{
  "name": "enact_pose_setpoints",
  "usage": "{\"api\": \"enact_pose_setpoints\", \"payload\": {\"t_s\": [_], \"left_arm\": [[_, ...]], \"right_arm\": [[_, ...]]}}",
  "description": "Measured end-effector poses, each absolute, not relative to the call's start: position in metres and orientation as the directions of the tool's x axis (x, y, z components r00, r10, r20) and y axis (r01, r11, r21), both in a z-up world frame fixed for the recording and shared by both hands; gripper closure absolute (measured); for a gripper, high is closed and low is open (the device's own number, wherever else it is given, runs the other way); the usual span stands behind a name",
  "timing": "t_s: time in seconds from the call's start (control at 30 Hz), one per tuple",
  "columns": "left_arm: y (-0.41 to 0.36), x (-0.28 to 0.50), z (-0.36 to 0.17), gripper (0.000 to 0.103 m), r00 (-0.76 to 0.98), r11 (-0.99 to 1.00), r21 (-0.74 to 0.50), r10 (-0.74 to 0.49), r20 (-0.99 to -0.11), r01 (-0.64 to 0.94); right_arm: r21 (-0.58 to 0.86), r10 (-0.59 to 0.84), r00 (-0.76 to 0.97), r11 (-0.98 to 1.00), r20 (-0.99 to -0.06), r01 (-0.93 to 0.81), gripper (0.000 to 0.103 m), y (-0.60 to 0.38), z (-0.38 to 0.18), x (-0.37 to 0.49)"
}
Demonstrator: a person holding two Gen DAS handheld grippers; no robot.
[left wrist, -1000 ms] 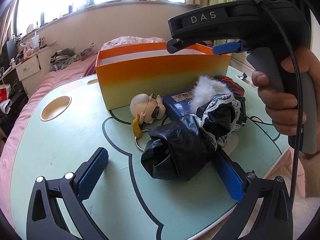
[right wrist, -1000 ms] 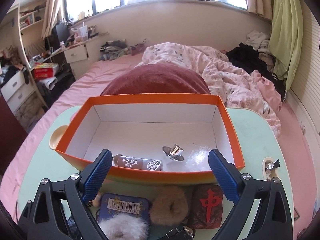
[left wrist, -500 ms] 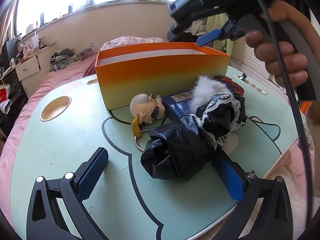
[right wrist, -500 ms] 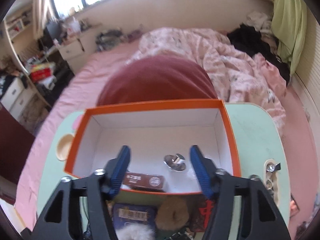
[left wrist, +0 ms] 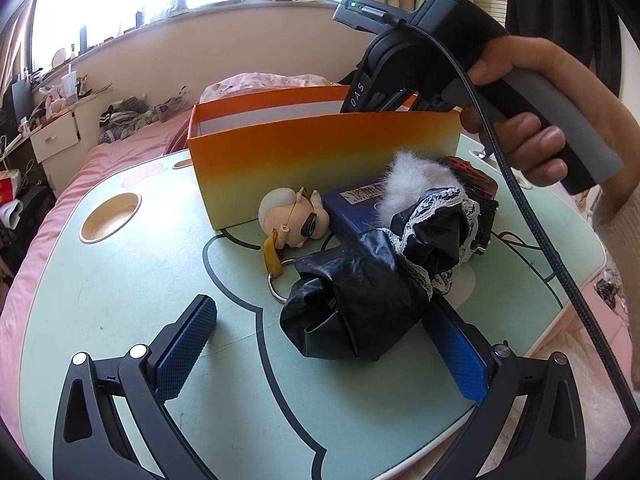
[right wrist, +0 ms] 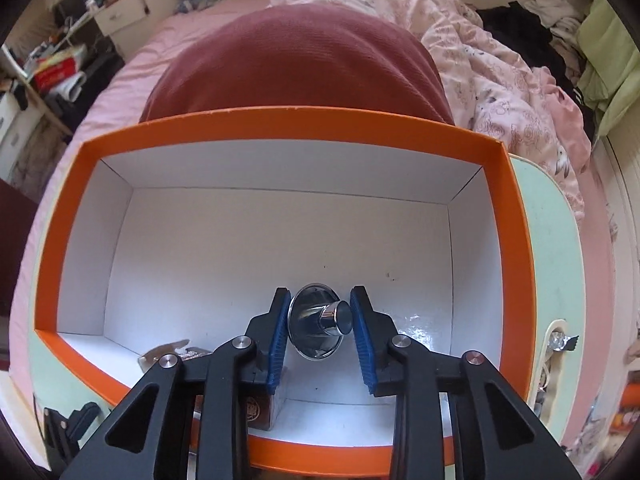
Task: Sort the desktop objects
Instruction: 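Lift the silver cup out and set it in front of the toy car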
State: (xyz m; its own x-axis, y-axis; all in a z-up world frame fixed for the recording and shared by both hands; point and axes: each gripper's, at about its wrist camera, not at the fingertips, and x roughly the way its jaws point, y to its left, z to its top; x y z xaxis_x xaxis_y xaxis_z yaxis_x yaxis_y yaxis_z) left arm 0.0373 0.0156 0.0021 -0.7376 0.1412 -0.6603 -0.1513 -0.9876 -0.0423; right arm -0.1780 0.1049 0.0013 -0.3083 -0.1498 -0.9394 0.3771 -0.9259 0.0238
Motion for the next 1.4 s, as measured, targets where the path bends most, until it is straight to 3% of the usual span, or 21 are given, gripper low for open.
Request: {"api": "enact_pose_setpoints", "payload": {"t_s": [0.17,0.43,0.57,0.67,0.8,1.03,1.13,1.23,1.3,1.4], "left_arm": [[0.017,0.038,0.003,0.0,-0.737,-0.987,-0.044,0.143,-0.66,-0.152],[0.018,0.038,0.003,0.0,-0.737,-0.987,-0.044,0.143,-0.661,-0.153],[0.017,0.037,0.003,0.0,-0.737,-0.987,-0.044,0.144,-0.661,-0.153],[0.017,0.037,0.003,0.0,-0.737,-0.987,-0.044,0.143,-0.661,-0.153],[0.016,0.037,0.003,0.0,-0.737,-0.987,-0.044,0.144,-0.661,-0.153],[0.017,0.037,0.003,0.0,-0.736,-0.987,-0.045,0.146,-0.661,-0.156],[0.017,0.037,0.003,0.0,-0.736,-0.987,-0.045,0.147,-0.661,-0.156],[0.018,0.037,0.003,0.0,-0.736,-0.987,-0.045,0.147,-0.661,-0.156],[0.017,0.037,0.003,0.0,-0.736,-0.987,-0.045,0.146,-0.661,-0.156],[0.017,0.037,0.003,0.0,-0.736,-0.987,-0.045,0.147,-0.661,-0.156]], "right_arm": [[0.06,-0.198,-0.371,-0.934,-0.907,0.351,0.074,0.108,0.009,-0.176],[0.247,-0.456,-0.637,-0.886,-0.622,0.393,0.074,0.163,0.083,-0.093],[0.32,-0.568,-0.616,-0.821,-0.546,0.473,0.074,0.203,0.082,-0.038],[0.467,-0.695,-0.507,-0.718,-0.51,0.515,0.074,0.237,0.06,-0.014],[0.573,-0.757,-0.413,-0.653,-0.507,0.495,0.074,0.269,0.027,-0.012],[0.579,-0.733,-0.383,-0.68,-0.563,0.45,0.074,0.265,-0.008,-0.02],[0.498,-0.659,-0.467,-0.752,-0.59,0.432,0.073,0.251,-0.008,-0.024],[0.383,-0.578,-0.564,-0.815,-0.59,0.435,0.056,0.238,-0.005,-0.019],[0.371,-0.581,-0.598,-0.813,-0.553,0.448,0.034,0.238,-0.002,-0.007],[0.294,-0.543,-0.663,-0.839,-0.515,0.459,0.018,0.243,0.004,0.019]]}}
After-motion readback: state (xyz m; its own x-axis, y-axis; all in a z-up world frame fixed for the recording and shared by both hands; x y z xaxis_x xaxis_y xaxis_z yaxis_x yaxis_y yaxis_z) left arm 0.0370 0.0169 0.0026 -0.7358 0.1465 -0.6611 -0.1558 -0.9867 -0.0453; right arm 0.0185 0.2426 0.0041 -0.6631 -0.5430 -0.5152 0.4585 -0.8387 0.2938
